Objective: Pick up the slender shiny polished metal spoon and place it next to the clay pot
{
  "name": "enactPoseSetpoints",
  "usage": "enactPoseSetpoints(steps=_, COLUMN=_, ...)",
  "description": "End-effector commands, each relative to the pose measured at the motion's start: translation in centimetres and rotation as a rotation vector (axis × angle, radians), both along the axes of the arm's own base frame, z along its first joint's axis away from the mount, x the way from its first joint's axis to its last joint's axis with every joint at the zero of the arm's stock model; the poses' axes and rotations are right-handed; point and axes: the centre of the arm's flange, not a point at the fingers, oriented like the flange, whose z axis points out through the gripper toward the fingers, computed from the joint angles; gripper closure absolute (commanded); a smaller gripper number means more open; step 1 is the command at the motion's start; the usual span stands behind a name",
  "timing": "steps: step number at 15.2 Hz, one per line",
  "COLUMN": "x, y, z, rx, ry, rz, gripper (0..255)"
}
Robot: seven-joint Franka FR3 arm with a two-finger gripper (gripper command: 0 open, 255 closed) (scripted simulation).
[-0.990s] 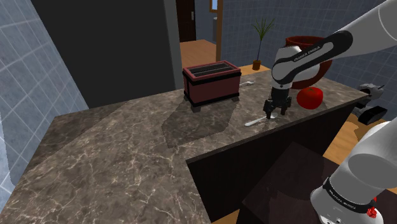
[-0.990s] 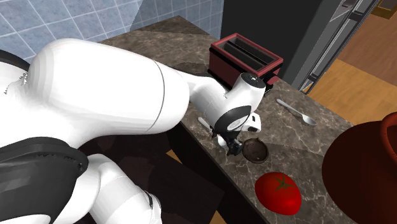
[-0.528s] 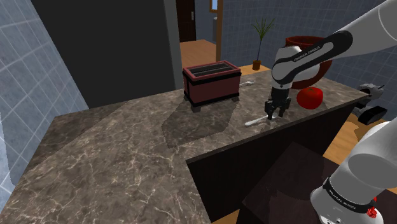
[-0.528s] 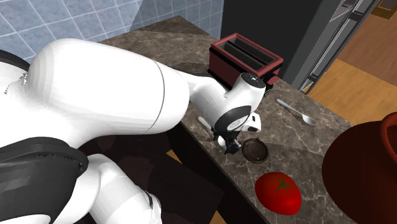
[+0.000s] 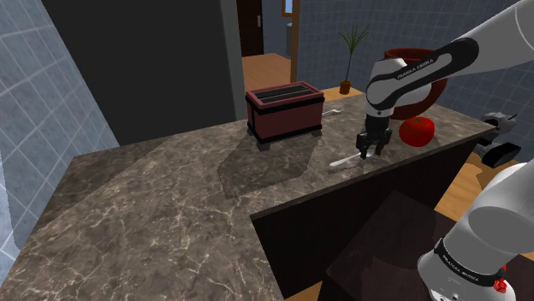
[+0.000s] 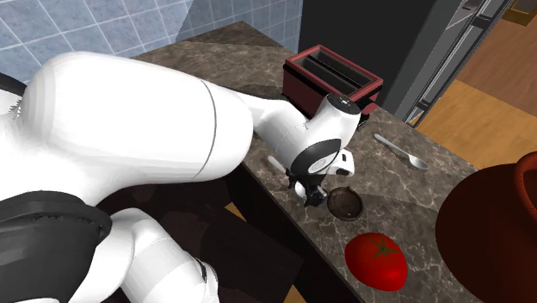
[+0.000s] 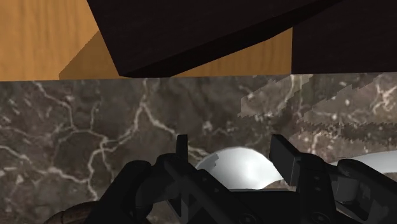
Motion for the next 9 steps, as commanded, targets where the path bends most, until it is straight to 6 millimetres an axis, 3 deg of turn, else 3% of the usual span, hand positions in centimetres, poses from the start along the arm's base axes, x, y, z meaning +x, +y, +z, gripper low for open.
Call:
enactPoseSetpoints(steps=1, x=-0.1, y=-0.1, z=1.0, rx=0.000, ry=0.000, rz=0.000, gripper=255)
enactPoseSetpoints(steps=9, x=-0.1, y=-0.1, z=5.3, rx=0.000, ry=0.000, rz=0.000, gripper=255)
